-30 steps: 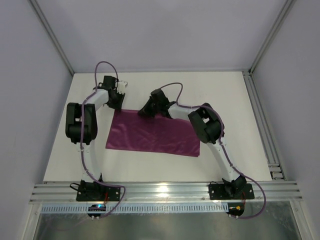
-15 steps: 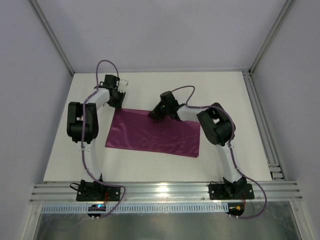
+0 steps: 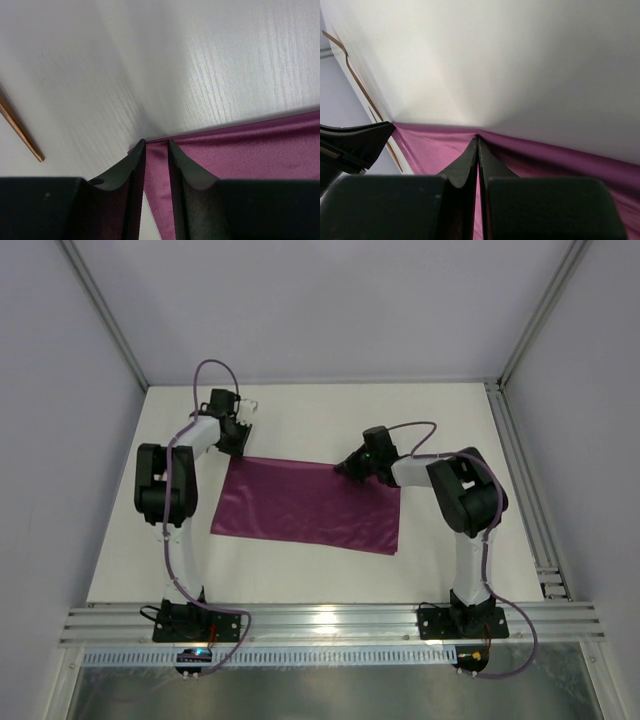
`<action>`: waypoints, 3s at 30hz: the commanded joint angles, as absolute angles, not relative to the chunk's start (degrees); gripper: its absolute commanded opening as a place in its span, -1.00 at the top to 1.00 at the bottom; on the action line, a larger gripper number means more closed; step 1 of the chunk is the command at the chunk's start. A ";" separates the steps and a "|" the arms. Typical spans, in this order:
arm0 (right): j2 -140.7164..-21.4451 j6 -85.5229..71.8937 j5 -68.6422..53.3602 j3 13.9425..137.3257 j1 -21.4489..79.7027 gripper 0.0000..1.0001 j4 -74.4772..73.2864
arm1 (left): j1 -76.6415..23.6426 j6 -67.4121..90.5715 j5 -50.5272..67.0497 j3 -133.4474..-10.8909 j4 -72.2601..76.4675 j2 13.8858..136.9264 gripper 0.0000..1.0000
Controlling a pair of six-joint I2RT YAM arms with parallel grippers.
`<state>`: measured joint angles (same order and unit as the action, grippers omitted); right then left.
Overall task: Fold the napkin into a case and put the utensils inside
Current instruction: Fold and flatten the napkin at the center of the board.
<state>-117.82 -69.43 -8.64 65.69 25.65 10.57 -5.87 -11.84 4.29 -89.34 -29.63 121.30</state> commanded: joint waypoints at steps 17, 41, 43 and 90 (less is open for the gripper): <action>-103.89 -64.87 -6.42 45.89 10.82 0.93 13.71 | -5.45 -13.27 0.79 -90.26 -29.97 124.72 0.48; -89.21 -32.01 -8.79 55.62 5.89 0.61 -9.83 | -5.45 -13.27 6.85 -94.04 -31.46 118.39 0.09; -90.86 -28.31 -8.44 57.12 5.80 0.22 -13.25 | -5.45 -13.10 7.21 -94.92 -32.69 117.34 0.06; -79.91 -32.07 -9.52 32.65 10.18 0.93 -12.48 | -2.90 -22.51 -2.37 -51.84 -40.26 91.75 0.05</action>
